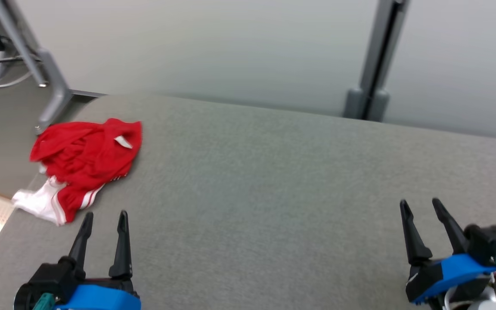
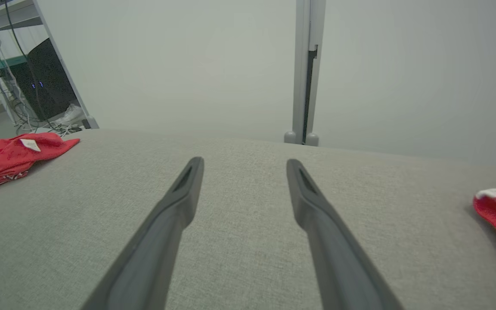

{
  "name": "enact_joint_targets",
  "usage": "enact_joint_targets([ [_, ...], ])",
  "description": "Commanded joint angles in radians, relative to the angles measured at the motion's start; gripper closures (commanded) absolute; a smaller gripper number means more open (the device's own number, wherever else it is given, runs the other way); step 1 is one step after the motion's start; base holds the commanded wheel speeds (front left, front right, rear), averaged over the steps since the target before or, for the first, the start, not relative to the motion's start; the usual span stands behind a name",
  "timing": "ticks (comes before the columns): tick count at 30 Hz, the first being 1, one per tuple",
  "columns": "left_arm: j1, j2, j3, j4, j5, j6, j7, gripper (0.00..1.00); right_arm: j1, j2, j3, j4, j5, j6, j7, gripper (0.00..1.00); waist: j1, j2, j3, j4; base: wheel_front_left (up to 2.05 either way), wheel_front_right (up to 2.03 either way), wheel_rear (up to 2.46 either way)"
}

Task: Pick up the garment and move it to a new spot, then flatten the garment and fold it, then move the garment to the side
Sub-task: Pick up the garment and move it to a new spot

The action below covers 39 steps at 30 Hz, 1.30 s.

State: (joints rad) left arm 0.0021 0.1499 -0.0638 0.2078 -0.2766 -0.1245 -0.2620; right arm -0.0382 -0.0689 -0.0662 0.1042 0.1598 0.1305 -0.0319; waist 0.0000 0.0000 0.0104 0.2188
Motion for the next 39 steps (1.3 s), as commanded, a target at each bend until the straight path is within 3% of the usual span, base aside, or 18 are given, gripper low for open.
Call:
enact_joint_targets([
  [1, 0.01, 0.0, 0.01, -0.003, 0.004, -0.007, -0.004, 0.0, -0.005, 0.002, 0.009, 0.007, -0.001, 0.001, -0.008, 0.0, 0.0, 0.0, 0.031, 0.054, 0.0, 0.0, 0.0],
  [9, 0.018, -0.004, 0.04, -0.002, 0.002, -0.008, -0.004, 0.0, -0.026, 0.001, 0.041, 0.044, 0.005, 0.001, -0.035, 0.0, 0.0, 0.0, 0.041, 0.167, 0.0, 0.0, 0.0],
  [18, 0.026, -0.011, 0.059, -0.003, 0.008, -0.008, -0.004, 0.0, -0.04, -0.01, 0.054, 0.085, 0.003, 0.001, -0.058, 0.0, 0.0, 0.0, 0.046, 0.212, 0.0, 0.0, 0.0],
  [29, -0.048, -0.001, 0.123, -0.018, -0.035, -0.006, -0.002, 0.0, -0.058, -0.005, 0.047, 0.089, -0.005, 0.001, -0.063, 0.0, 0.0, 0.0, 0.097, 0.208, 0.0, 0.0, 0.0],
  [33, -0.121, 0.031, 0.167, -0.016, -0.074, 0.007, 0.057, 0.0, -0.079, -0.01, 0.055, 0.074, -0.015, 0.001, -0.058, 0.0, 0.0, 0.0, 0.142, 0.195, 0.0, 0.0, 0.0],
  [39, -0.327, 0.13, 0.225, 0.055, -0.143, 0.02, 0.243, 0.0, -0.145, -0.024, 0.096, 0.038, -0.033, 0.001, -0.043, 0.0, 0.0, 0.0, 0.265, 0.129, 0.0, 0.0, 0.0],
])
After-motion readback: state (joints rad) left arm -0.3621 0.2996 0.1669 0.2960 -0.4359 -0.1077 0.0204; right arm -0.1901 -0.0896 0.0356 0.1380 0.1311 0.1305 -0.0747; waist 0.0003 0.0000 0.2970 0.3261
